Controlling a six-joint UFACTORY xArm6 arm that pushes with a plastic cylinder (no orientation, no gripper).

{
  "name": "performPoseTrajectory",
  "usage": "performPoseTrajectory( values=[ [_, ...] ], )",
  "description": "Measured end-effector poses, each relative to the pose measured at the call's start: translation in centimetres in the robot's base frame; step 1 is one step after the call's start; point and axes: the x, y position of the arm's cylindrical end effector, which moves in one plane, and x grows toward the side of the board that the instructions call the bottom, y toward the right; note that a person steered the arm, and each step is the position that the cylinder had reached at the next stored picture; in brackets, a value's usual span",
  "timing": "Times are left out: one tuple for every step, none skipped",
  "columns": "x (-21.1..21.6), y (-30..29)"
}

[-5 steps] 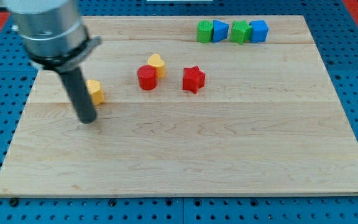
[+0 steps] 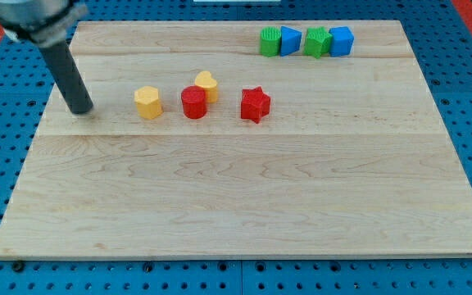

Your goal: Push the yellow heart to the center right

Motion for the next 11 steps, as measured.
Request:
performPoseTrajectory(
  values=[
    [-3.7,5.7],
    [-4.3,11.8],
    [-3.9,11.8],
    [-3.9,12.7],
    [-3.9,15.6],
    [-4.1,18.0],
    [-4.1,16.8],
    [-3.9,17.4],
    [-3.5,17.8],
    [-3.1,16.6],
    [-2.1,16.0]
  ],
)
